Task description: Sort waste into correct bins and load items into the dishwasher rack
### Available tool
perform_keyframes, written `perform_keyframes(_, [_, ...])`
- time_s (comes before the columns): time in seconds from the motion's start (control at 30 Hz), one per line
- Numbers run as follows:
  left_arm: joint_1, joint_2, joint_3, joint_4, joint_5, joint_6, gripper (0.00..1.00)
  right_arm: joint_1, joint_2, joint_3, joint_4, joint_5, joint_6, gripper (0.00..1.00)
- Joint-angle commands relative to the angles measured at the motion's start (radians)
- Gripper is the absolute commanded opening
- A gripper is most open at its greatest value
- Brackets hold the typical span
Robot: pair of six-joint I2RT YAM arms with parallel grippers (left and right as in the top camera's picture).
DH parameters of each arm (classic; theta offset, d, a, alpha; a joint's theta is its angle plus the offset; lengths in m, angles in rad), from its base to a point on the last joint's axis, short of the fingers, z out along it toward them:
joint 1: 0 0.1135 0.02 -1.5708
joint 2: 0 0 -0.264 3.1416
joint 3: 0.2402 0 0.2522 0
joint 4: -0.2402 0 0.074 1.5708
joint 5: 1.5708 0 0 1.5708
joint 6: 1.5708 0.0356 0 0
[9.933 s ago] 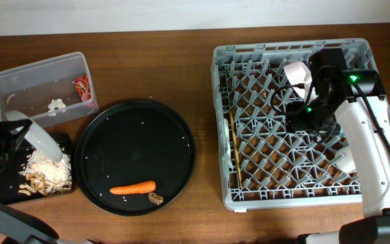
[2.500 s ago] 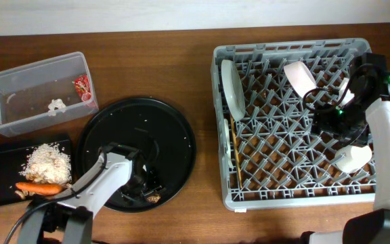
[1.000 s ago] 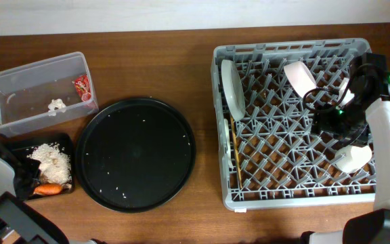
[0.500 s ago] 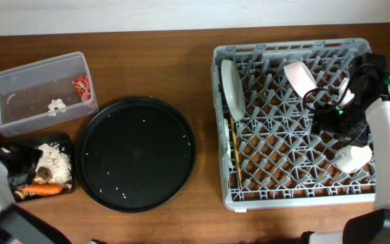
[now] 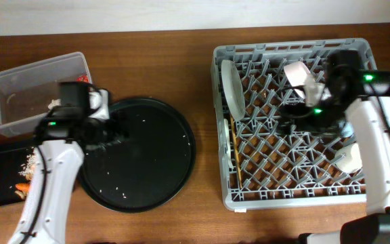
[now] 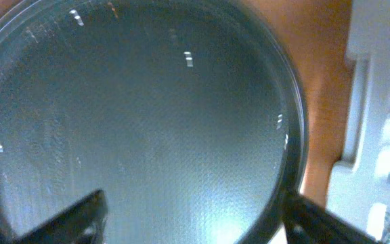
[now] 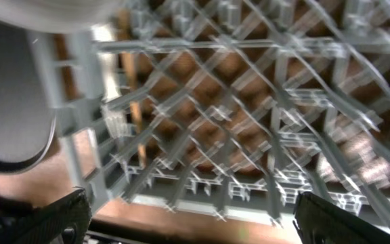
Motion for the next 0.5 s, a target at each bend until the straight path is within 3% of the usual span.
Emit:
perform_keyframes(0.0, [-0.097,0.011,0.047,-0.142,-0.114,0.079,0.93,0.106,-0.016,0.013,0.055,-0.014,-0.04,0.99])
perform_keyframes(0.07, [-0.094,0.027,0.1,-0.271,-0.112,0.104,0.99,0.126,-0.017,0.013,0.08,0.011,0.005,0.99])
perform_keyframes(0.17, [-0.07,0.015,0.155,-0.388,-0.142,0.14,0.99,0.109,-0.023,0.013,0.074,0.044,0.07,0.99])
perform_keyframes(0.33, [-0.062,-0.09,0.145,-0.356,-0.183,0.14,0.99,0.084,-0.084,0.006,0.067,0.087,0.069,0.99])
perform_keyframes(0.47, [-0.063,-0.268,0.027,-0.208,-0.183,0.139,0.99,0.086,-0.238,-0.093,0.183,0.116,0.077,0.99])
